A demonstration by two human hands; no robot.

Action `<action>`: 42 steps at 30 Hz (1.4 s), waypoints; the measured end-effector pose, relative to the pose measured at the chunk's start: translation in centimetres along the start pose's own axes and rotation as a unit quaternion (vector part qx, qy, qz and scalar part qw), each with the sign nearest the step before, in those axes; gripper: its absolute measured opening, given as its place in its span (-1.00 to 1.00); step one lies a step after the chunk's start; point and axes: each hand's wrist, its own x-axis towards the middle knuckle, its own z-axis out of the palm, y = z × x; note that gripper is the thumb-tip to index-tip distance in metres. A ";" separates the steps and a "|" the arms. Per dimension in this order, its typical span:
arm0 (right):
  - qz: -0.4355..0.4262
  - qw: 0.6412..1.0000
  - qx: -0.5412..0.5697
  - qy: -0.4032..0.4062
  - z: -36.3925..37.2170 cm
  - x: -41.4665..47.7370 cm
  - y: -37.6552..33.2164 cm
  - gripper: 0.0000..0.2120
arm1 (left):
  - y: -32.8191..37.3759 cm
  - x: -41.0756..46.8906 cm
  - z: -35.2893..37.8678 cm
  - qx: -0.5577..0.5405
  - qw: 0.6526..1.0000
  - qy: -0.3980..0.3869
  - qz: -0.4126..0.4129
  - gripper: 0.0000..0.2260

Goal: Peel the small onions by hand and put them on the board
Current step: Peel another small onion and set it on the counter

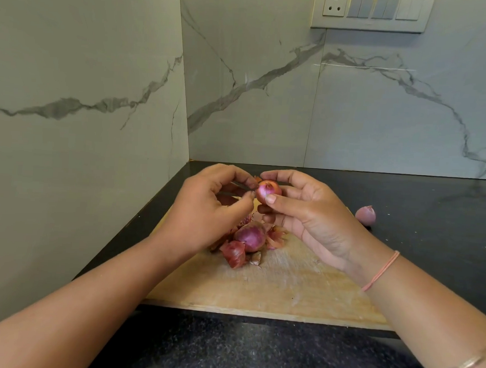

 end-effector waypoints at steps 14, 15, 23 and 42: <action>0.009 1.000 0.011 -0.016 -0.1 0.0 -0.3 -0.82 | -1.3 0.4 -0.5 0.047 0.989 -0.053 0.133 -0.86; 0.008 1.000 0.010 -0.016 -0.1 0.0 -0.3 -0.82 | -1.3 0.4 -0.4 0.046 0.988 -0.056 0.137 -0.88; 0.002 1.000 -0.002 -0.022 -0.1 -0.1 -0.4 -0.79 | -1.4 0.5 -0.5 0.058 0.983 -0.059 0.166 -0.83; 0.003 1.000 0.004 -0.019 -0.1 -0.2 -0.7 -0.82 | -1.3 0.3 -0.4 0.077 0.979 -0.038 0.187 -0.83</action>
